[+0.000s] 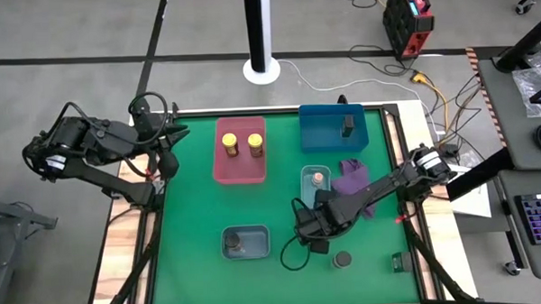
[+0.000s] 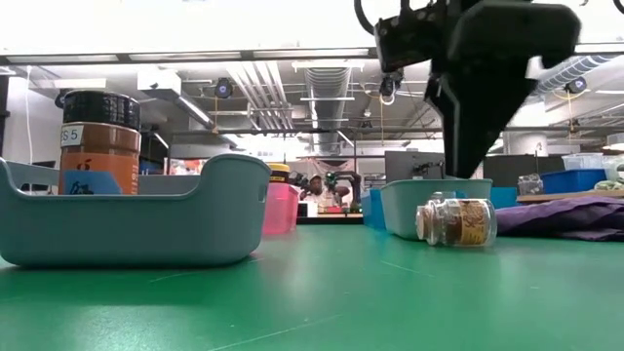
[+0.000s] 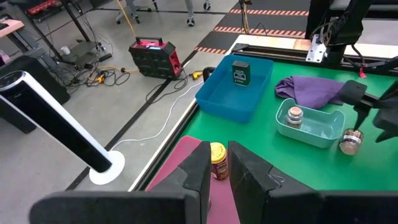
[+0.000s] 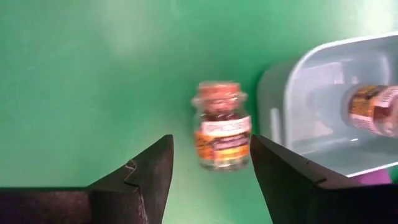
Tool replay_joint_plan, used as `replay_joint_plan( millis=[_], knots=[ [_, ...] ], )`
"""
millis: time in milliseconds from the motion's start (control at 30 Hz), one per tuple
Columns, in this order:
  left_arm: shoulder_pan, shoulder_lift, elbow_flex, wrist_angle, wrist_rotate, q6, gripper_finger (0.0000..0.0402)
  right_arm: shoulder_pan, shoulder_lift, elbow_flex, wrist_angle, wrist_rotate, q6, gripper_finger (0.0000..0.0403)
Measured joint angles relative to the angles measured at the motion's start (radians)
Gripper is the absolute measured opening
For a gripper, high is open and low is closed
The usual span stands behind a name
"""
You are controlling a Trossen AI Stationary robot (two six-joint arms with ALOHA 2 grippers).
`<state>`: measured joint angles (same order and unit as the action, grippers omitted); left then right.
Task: Sort spices by type
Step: Put the brown seasoning bottle into the small light blue bin
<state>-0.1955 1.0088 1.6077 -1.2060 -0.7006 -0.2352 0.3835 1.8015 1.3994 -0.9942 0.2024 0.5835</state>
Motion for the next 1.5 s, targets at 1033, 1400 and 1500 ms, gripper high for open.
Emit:
replay_joint_plan(
  millis=[1033, 1400, 1500],
  knots=[
    [0.000, 0.031, 0.000, 0.000, 0.000, 0.005, 0.0039, -0.023, 0.014, -0.189, 0.299, -0.102, -0.083, 0.0194],
    [0.000, 0.057, 0.000, 0.082, 0.001, 0.026, 0.0039, -0.021, -0.059, -0.177, 0.307, -0.139, -0.098, 0.0175],
    [0.000, 0.069, 0.000, 0.133, 0.002, 0.065, 0.0039, -0.025, -0.161, -0.160, 0.326, -0.125, -0.093, 0.0175]
  ],
)
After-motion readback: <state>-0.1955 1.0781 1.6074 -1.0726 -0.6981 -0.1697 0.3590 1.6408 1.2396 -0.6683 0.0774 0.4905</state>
